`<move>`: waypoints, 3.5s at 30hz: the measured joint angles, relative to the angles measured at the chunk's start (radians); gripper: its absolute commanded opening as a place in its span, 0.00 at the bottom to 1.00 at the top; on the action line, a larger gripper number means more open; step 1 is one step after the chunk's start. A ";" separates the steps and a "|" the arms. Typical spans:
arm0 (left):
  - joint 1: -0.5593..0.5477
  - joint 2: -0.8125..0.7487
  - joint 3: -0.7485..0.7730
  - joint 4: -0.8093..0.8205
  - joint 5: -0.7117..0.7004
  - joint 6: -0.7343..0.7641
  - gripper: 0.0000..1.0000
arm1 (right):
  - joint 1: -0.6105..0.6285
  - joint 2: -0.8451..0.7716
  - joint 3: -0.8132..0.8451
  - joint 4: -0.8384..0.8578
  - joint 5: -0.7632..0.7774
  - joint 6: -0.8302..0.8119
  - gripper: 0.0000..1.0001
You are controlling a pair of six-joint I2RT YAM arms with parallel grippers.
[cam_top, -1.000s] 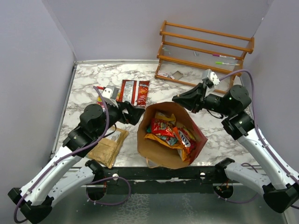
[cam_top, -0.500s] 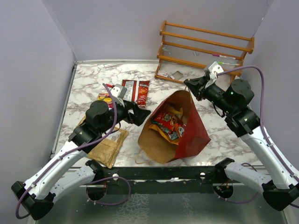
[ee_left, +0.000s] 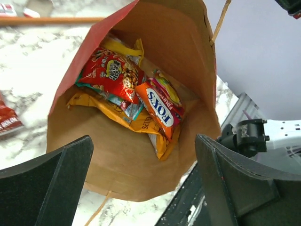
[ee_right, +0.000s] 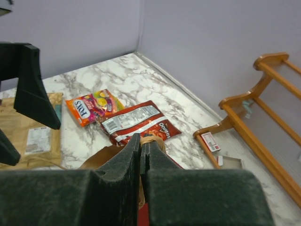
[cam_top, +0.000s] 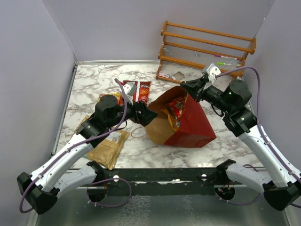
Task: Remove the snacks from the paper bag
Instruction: Adjust the paper bag at the center of the board, then take out the snack from the paper bag, then place the snack at the center of the board.
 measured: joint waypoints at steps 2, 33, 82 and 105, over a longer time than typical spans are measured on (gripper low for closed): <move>0.000 0.029 -0.010 0.011 0.019 -0.039 0.71 | 0.000 -0.002 -0.035 0.031 -0.023 0.029 0.02; -0.339 0.550 -0.135 0.268 -0.521 -0.770 0.55 | 0.000 -0.027 -0.072 0.112 -0.044 0.107 0.02; -0.346 0.423 0.288 0.087 -0.461 -0.417 0.00 | 0.000 -0.201 -0.193 0.076 0.344 0.153 0.02; -0.298 0.169 0.687 -0.140 -0.755 0.293 0.00 | 0.000 -0.254 -0.196 0.057 0.486 0.177 0.02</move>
